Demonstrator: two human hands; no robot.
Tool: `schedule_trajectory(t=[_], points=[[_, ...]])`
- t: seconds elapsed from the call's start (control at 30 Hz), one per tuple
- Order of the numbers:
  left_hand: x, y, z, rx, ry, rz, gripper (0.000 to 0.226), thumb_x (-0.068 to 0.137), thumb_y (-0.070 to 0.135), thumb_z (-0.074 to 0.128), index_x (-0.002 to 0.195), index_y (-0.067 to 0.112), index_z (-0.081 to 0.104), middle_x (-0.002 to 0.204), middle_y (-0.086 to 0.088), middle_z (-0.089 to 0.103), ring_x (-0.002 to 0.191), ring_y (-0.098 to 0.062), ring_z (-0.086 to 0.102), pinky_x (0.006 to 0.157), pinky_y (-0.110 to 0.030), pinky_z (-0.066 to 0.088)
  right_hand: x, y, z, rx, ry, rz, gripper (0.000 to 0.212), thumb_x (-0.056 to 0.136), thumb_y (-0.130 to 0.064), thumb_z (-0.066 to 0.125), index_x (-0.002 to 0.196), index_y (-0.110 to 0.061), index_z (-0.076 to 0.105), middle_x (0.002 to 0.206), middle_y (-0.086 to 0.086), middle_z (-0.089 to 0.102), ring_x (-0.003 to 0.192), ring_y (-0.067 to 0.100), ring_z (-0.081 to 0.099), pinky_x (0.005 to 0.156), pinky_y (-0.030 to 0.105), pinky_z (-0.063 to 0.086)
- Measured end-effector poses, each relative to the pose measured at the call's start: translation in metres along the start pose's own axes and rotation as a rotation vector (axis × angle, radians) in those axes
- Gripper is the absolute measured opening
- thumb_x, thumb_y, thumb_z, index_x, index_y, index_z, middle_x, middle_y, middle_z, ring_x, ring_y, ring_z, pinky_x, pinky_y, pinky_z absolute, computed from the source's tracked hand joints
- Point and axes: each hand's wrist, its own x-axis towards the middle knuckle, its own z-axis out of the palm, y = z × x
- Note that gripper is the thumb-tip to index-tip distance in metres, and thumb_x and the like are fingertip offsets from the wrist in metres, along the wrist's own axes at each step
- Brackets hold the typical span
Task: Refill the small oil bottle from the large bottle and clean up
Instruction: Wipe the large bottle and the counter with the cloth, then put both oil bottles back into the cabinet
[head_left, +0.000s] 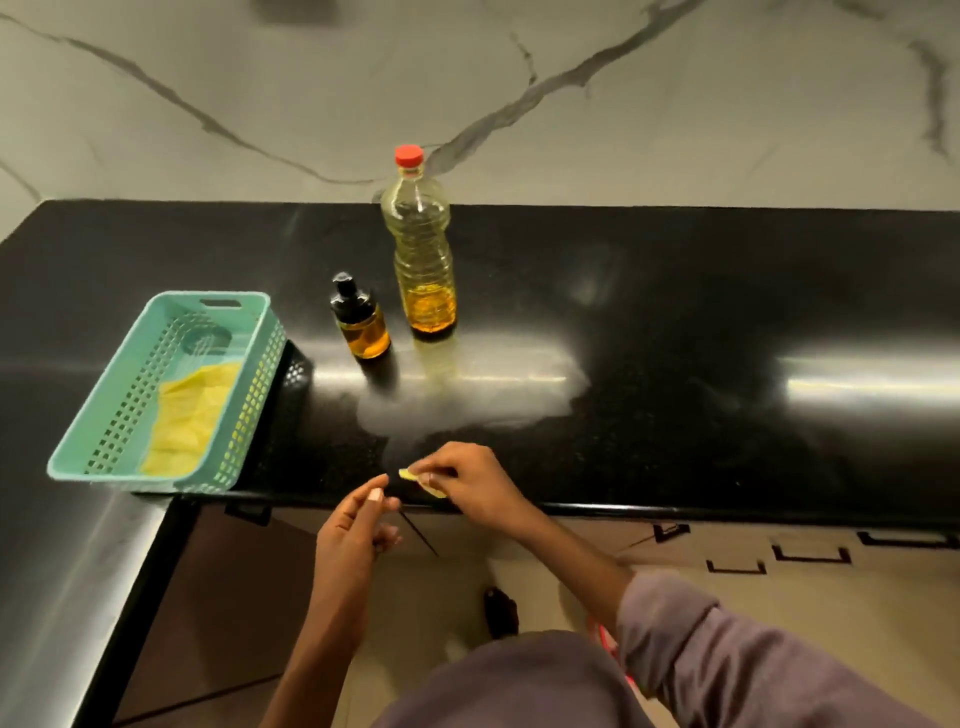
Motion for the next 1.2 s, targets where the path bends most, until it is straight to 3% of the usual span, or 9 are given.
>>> schedule_trajectory(t=[0.13,0.23,0.4,0.6,0.7,0.8,0.9,1.03,1.2], points=[[-0.008,-0.002,0.012,0.031,-0.165,-0.023,0.030,0.094,0.028,0.053,0.116,0.012,0.064,0.097,-0.012,0.068,0.086,-0.021,0.064,0.074,-0.031,0.053,-0.041,-0.025,-0.009,0.435,0.249,0.191,0.017,0.086,-0.006,0.063,0.101,-0.009,0.071,0.091,-0.003,0.070,0.083,0.003,0.064,0.081,0.024,0.053],[-0.021,-0.001,0.027,0.047,-0.347,-0.001,0.034,0.086,0.036,0.054,0.103,0.011,0.070,0.089,-0.007,0.073,0.084,-0.017,0.069,0.072,-0.027,0.054,-0.077,-0.037,-0.010,0.386,0.344,0.165,0.020,0.086,-0.003,0.062,0.104,-0.009,0.070,0.099,0.003,0.070,0.090,0.010,0.065,0.087,0.030,0.054],[-0.047,-0.011,0.057,0.056,-0.524,-0.005,0.018,0.094,0.014,0.053,0.095,0.008,0.070,0.085,-0.007,0.074,0.082,-0.015,0.070,0.069,-0.020,0.056,-0.144,-0.027,-0.025,0.239,0.431,0.174,0.034,0.085,0.007,0.054,0.114,-0.007,0.067,0.115,0.009,0.067,0.106,0.014,0.063,0.094,0.028,0.051],[-0.083,-0.041,0.096,0.009,-0.778,-0.247,0.018,0.080,0.002,0.062,0.098,0.000,0.066,0.088,-0.012,0.072,0.083,-0.020,0.070,0.070,-0.023,0.056,-0.227,-0.006,-0.052,0.197,0.467,0.276,0.049,0.087,0.003,0.057,0.130,-0.021,0.055,0.113,0.010,0.060,0.097,0.012,0.061,0.083,0.022,0.053],[-0.099,-0.059,0.122,0.033,-0.801,-0.388,0.015,0.084,-0.009,0.058,0.093,-0.001,0.067,0.081,-0.011,0.071,0.078,-0.019,0.069,0.071,-0.024,0.058,-0.258,0.003,-0.055,0.179,0.493,0.318,0.043,0.088,0.001,0.058,0.129,-0.013,0.056,0.125,0.002,0.061,0.109,-0.006,0.055,0.091,0.009,0.043],[-0.113,-0.085,0.146,0.079,-0.784,-0.506,0.016,0.082,-0.010,0.060,0.092,-0.002,0.069,0.082,-0.013,0.072,0.078,-0.020,0.069,0.066,-0.024,0.057,-0.289,0.018,-0.058,0.146,0.642,0.438,0.034,0.085,-0.002,0.064,0.118,-0.011,0.064,0.115,0.001,0.067,0.099,-0.012,0.057,0.092,0.013,0.047],[-0.135,-0.111,0.167,0.107,-0.734,-0.562,0.020,0.082,-0.009,0.062,0.101,-0.008,0.066,0.088,-0.018,0.070,0.071,-0.019,0.070,0.062,-0.023,0.056,-0.321,0.038,-0.063,0.125,0.784,0.534,0.023,0.080,-0.006,0.070,0.102,-0.013,0.073,0.096,-0.002,0.073,0.087,0.000,0.066,0.086,0.028,0.054],[-0.171,-0.148,0.193,0.199,-0.683,-0.533,0.016,0.086,0.007,0.066,0.096,-0.005,0.068,0.083,-0.017,0.068,0.066,-0.019,0.065,0.062,-0.025,0.058,-0.356,0.064,-0.066,0.073,0.906,0.621,0.014,0.080,-0.007,0.070,0.091,-0.015,0.074,0.086,-0.005,0.072,0.083,0.004,0.066,0.079,0.027,0.056],[-0.190,-0.169,0.227,0.218,-0.714,-0.596,0.021,0.095,0.007,0.054,0.113,-0.003,0.058,0.101,-0.017,0.066,0.093,-0.030,0.065,0.073,-0.030,0.057,-0.378,0.103,-0.077,-0.095,0.883,0.631,0.021,0.083,-0.004,0.066,0.101,-0.012,0.071,0.099,0.001,0.069,0.089,0.009,0.062,0.083,0.028,0.054]])
